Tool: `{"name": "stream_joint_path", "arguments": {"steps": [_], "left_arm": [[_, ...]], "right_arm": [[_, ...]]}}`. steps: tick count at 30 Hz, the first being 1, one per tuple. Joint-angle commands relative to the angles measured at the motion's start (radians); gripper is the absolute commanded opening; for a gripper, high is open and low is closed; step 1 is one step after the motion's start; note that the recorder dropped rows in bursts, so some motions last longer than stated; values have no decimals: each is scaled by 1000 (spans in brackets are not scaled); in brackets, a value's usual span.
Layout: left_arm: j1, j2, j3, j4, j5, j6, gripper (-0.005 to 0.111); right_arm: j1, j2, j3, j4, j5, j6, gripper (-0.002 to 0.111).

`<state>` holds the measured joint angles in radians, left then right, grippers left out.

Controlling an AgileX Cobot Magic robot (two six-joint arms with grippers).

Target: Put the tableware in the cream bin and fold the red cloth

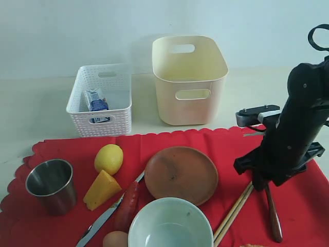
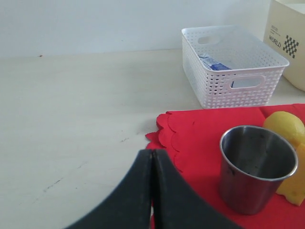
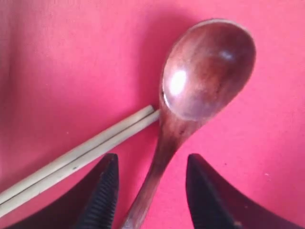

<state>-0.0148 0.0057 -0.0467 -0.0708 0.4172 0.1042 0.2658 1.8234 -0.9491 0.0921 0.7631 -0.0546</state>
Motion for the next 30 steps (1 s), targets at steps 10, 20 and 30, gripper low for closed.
{"name": "stream_joint_path", "arguments": {"steps": [10, 20, 30], "left_arm": [[-10, -6, 3, 7, -11, -5, 0], [-10, -6, 3, 9, -11, -5, 0], [-10, -6, 3, 8, -11, -5, 0]], "right_arm": [[2, -61, -12, 116, 220, -324, 45], [148, -105, 106, 230, 199, -772, 62], [258, -99, 197, 167, 120, -807, 23]]}}
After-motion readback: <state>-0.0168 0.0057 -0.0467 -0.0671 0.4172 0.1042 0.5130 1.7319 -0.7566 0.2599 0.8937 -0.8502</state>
